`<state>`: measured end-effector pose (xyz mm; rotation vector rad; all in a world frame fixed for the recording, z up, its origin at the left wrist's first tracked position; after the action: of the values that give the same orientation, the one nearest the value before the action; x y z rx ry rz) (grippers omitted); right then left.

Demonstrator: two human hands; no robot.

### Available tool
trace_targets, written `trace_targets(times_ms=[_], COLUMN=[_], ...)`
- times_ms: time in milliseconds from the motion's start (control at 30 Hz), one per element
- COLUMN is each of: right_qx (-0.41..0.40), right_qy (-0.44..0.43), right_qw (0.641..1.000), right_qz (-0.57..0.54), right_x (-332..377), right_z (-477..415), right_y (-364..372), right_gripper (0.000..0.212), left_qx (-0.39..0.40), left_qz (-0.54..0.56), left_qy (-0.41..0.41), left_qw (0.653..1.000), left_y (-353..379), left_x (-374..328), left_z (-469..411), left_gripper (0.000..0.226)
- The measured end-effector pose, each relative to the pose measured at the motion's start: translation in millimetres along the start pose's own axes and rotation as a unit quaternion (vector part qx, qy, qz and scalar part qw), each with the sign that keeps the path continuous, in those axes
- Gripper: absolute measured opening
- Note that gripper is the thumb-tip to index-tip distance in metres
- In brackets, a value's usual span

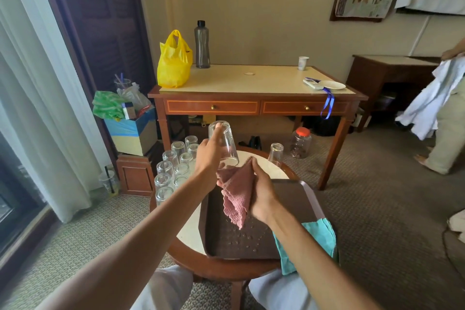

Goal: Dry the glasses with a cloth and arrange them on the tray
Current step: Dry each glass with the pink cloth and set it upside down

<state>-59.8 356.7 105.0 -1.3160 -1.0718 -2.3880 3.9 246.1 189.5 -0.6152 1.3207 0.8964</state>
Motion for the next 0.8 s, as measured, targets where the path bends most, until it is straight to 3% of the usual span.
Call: trace_targets(times_ms=[133, 267, 433, 567, 700, 800], right_qx=[0.015, 0.001, -0.001, 0.003, 0.018, 0.022], right_qy=[-0.026, -0.039, -0.036, -0.032, -0.047, -0.078], right_qw=[0.997, 0.998, 0.999, 0.998, 0.997, 0.994], right_qz=[-0.068, -0.047, -0.024, -0.046, -0.058, -0.072], right_x=[3.2, 0.6, 0.0, -1.5, 9.1, 20.8], right_z=[5.0, 3.6, 3.7, 0.6, 7.7, 6.9], right_y=[-6.0, -7.4, -8.1, -13.0, -12.5, -10.4], right_gripper=[0.094, 0.08, 0.051, 0.057, 0.043, 0.057], left_qx=[0.044, 0.105, 0.149, 0.175, 0.216, 0.237], left_qz=[0.009, -0.024, -0.167, -0.242, -0.34, -0.369], left_qy=[-0.002, -0.03, 0.006, 0.084, 0.188, 0.201], left_qw=[0.999, 0.994, 0.975, 0.95, 0.896, 0.876], left_y=[2.9, 4.3, -0.5, 0.8, 10.4, 15.0], left_x=[-19.8, -23.4, -19.6, -26.4, -24.5, -18.7], left_z=[0.3, 4.1, 1.8, 5.4, 12.0, 18.1], left_gripper=[0.045, 0.026, 0.046, 0.047, 0.054, 0.047])
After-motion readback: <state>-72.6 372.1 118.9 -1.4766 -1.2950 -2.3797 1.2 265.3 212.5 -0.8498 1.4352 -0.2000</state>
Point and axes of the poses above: each hand's wrist, its own z-axis away from the middle knuckle, its own y-axis out of the palm, x = y × z, the point moved 8 cm from there along -z, towards the middle knuckle, and after that the axes turned 4 degrees about -x, right-handed, at the moved point
